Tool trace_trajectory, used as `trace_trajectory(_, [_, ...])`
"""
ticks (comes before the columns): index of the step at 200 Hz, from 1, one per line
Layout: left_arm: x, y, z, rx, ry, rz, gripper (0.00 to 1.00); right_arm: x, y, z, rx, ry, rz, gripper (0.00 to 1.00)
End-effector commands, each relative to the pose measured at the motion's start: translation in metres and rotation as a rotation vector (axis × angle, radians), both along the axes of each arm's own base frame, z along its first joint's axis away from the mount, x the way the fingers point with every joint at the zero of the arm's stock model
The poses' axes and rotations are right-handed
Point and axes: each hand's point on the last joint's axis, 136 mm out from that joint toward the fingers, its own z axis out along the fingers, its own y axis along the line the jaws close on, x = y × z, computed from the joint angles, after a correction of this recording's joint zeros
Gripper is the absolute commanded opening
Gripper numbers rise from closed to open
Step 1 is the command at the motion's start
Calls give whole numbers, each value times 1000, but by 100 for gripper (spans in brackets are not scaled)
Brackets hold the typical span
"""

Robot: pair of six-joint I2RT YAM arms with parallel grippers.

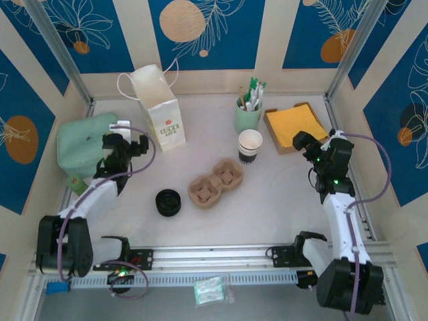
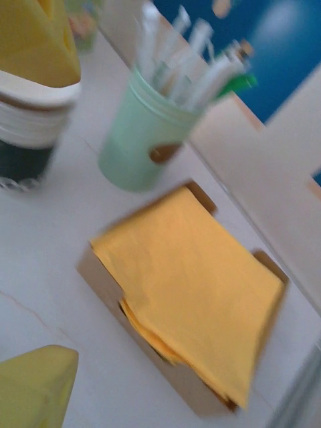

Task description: Pack the takeout coffee

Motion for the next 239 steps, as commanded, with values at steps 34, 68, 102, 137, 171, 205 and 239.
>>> trace_trajectory(34, [-51,-42,15,-192,209,-105,99,-86,102,-34,105,339,367,96])
trace_trajectory(68, [-92,-92,16,-232,256,-230,99,-122,151,-62,134,463,490,94])
trace_trajectory(102, [-122,-121,2,-259,292,-287,99,-132,198,-83,114,500,576,95])
trace_trajectory(137, [-132,-131,-11,-242,318,-292,99,-123,228,-94,62,532,613,97])
trace_trajectory(171, [-132,-135,-15,-221,334,-287,99,-108,245,-101,75,541,610,99])
trace_trajectory(205, [-131,-138,-16,-216,340,-291,99,-93,258,-105,106,539,600,99])
trace_trajectory(239, [-131,-140,-15,-211,341,-296,99,-68,271,-104,153,530,589,99])
